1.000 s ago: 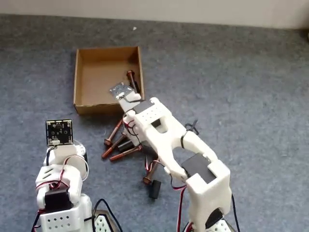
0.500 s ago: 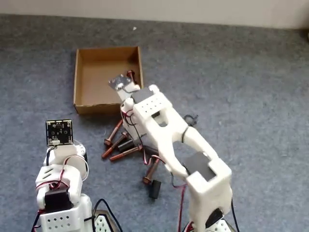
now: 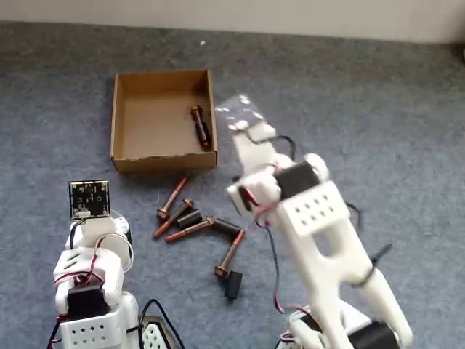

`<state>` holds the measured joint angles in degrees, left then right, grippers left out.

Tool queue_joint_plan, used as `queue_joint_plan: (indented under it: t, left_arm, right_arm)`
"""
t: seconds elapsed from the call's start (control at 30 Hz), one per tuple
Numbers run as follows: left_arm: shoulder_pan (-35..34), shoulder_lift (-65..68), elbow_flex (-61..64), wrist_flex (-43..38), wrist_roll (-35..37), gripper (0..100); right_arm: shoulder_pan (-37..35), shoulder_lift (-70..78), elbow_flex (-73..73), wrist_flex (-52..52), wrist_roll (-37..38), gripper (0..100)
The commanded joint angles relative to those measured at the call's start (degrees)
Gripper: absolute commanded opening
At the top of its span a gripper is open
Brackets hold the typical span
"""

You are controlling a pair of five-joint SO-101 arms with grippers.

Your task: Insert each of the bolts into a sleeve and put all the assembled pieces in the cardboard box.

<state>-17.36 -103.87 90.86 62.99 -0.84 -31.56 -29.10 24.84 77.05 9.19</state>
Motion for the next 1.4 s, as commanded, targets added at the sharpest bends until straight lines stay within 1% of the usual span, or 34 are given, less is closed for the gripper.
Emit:
queue_joint_plan:
  t: [0.0,0.1,0.23,0.4,0.47,0.57,0.63,0.73,0.83,0.93,1.1,1.37]
  left_arm:
    - [-0.4,-0.5,-1.2,-1.2,-2.6,3]
    - [0.4,-0.4,-3.6,-1.0,-7.1,3]
    - [3.9,0.0,-8.7,-0.8,-10.2,3]
    - [10.5,0.7,-14.6,3.9,-12.7,3]
    - [13.1,3.8,-17.0,4.9,-13.4,3]
    - [15.6,13.4,-21.9,4.8,-14.2,3]
    - [17.5,21.7,-26.2,4.8,-14.5,3]
    - [21.6,35.0,-32.3,4.8,-14.7,3]
    - [26.0,48.3,-38.0,4.8,-16.6,3]
    - [28.6,61.1,-43.5,4.8,-18.7,3]
    - [28.6,78.3,-52.3,4.8,-18.9,13]
    - [28.6,94.5,-60.0,4.8,-19.1,13]
  right_arm:
    - [4.0,-10.3,9.2,-6.3,0.1,0.5]
    - [6.7,-15.8,18.2,-11.7,-0.4,0.5]
    - [9.5,-20.3,27.5,-19.4,-4.7,0.5]
    - [11.6,-20.6,32.9,-23.7,-5.6,0.5]
    - [13.1,-20.6,33.6,-25.7,-5.6,0.5]
    - [15.2,-20.5,34.9,-27.9,-6.5,0.5]
    - [16.0,-20.5,36.1,-29.7,-8.5,0.5]
    - [16.7,-20.5,37.3,-31.7,-9.0,0.5]
    - [17.4,-20.5,37.5,-31.9,-9.1,0.5]
    - [17.4,-20.5,37.7,-31.9,-9.1,0.5]
    - [17.4,-20.5,37.7,-31.9,-9.0,0.5]
    - [17.4,-20.5,37.8,-31.9,-8.8,0.5]
